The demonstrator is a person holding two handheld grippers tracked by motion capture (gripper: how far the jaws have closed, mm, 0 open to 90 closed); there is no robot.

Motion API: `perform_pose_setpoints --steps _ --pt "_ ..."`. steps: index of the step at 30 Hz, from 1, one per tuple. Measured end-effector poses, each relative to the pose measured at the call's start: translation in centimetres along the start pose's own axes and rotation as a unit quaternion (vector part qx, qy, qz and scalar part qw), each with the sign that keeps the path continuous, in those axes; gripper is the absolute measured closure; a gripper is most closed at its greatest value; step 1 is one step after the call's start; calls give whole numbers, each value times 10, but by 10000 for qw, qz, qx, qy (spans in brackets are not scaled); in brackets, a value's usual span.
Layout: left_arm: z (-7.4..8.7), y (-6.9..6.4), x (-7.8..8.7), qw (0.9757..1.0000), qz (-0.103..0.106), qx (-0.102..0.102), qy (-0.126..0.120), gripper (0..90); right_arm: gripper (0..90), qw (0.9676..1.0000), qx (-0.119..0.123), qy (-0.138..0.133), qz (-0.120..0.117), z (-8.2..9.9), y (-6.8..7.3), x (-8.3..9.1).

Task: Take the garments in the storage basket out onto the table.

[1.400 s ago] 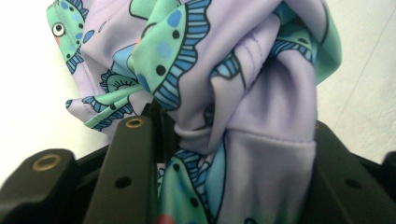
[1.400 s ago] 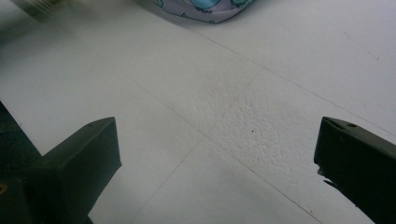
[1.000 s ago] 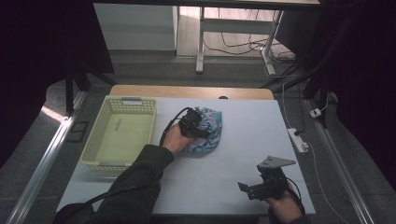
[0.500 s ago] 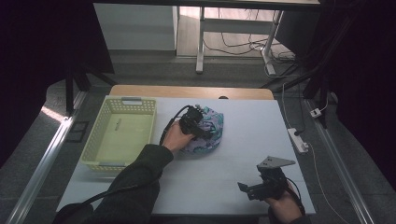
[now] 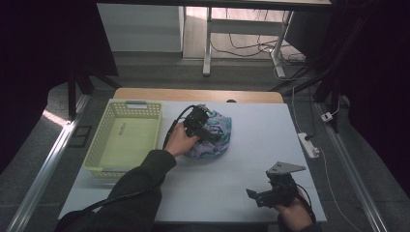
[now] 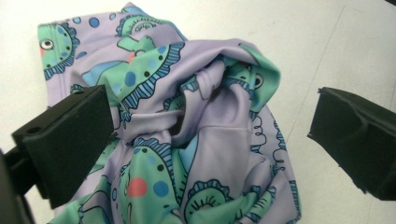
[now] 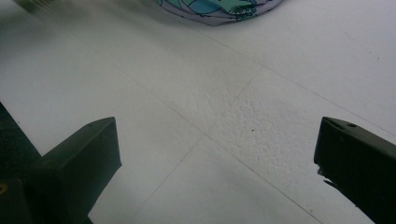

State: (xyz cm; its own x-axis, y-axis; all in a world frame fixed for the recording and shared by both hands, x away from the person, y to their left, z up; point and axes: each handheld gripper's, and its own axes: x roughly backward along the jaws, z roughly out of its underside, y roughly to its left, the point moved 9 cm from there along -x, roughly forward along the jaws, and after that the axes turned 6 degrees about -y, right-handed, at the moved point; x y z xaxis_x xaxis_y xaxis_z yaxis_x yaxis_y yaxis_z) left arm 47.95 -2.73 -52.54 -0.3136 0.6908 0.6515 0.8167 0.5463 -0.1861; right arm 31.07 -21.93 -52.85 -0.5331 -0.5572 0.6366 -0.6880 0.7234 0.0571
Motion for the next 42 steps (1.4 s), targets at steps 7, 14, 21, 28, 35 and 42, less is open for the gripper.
perform_pose_setpoints --steps 7,14,21,28,35,42 --pt "-3 -5 14 9997 57 99 -208 0 5 10000 -7 3 0 0 0 0" --pt "1 -9 25 9995 173 -121 -221 0 5 10000 -6 19 0 0 0 0" --pt "7 -17 35 9988 250 -376 -213 0 4 10000 -4 20 9 0 0 -1" --pt "14 -22 47 9982 437 -223 -346 0 5 10000 -6 27 10 0 0 -1" --pt "29 -20 53 9971 557 -8 -518 0 5 10000 -10 42 9 0 0 -1" --pt "39 -19 58 9974 527 39 -499 0 5 10000 -1 27 10 0 0 -1"
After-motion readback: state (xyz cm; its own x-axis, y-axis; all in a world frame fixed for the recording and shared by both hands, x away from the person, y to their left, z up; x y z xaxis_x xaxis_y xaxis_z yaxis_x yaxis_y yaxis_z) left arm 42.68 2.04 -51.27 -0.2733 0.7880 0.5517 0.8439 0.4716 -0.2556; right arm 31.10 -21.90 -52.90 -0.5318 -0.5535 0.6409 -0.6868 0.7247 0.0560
